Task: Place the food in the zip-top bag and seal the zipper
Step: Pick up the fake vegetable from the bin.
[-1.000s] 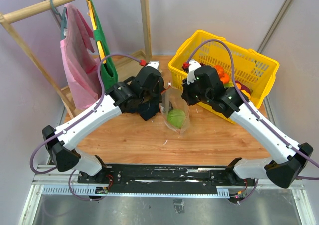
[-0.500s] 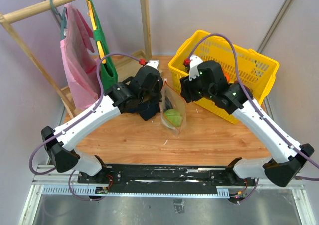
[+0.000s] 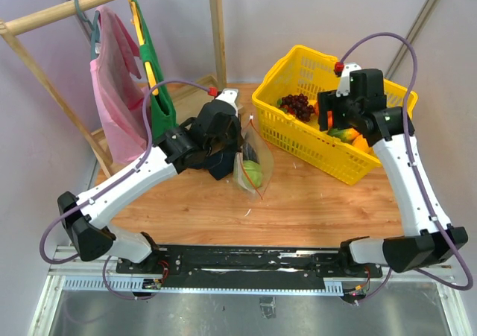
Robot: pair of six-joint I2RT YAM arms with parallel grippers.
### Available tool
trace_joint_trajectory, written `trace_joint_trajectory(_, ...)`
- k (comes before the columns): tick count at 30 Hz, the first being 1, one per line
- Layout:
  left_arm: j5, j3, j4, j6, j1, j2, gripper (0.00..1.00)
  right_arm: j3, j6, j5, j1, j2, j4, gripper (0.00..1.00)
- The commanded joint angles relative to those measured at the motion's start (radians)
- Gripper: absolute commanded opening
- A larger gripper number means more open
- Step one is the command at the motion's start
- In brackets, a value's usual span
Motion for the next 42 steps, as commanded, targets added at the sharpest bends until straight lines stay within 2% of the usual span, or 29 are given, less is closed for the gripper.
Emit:
trace_joint_trajectory(1,0.002,-0.04,0.099,0.044,0.008,-0.053,0.0,0.01,-0.004,0.09,-0.127,0.06,-0.051,0.8)
trace_joint_trajectory(6,0.008,-0.074,0.124,0.057,0.008,-0.085,0.0,0.029,0.021,0.211,-0.206,0.171,-0.051,0.88)
trace_joint_trajectory(9,0.011,-0.085,0.131,0.064,0.007,-0.103,0.0,0.026,0.037,0.267,-0.247,0.236,-0.026,0.89)
trace_joint_trajectory(17,0.01,-0.1,0.137,0.066,0.007,-0.12,0.0,0.035,0.065,0.27,-0.338,0.437,-0.009,0.93)
trace_joint_trajectory(25,0.003,-0.098,0.136,0.065,0.007,-0.117,0.0,0.053,0.078,0.247,-0.372,0.573,-0.009,0.89)
trace_joint_trajectory(33,0.006,-0.097,0.134,0.064,0.007,-0.112,0.0,0.011,0.079,0.208,-0.405,0.633,0.035,0.81)
trace_joint_trajectory(42,0.016,-0.097,0.135,0.061,0.007,-0.108,0.0,-0.004,0.063,0.137,-0.418,0.719,0.048,0.76)
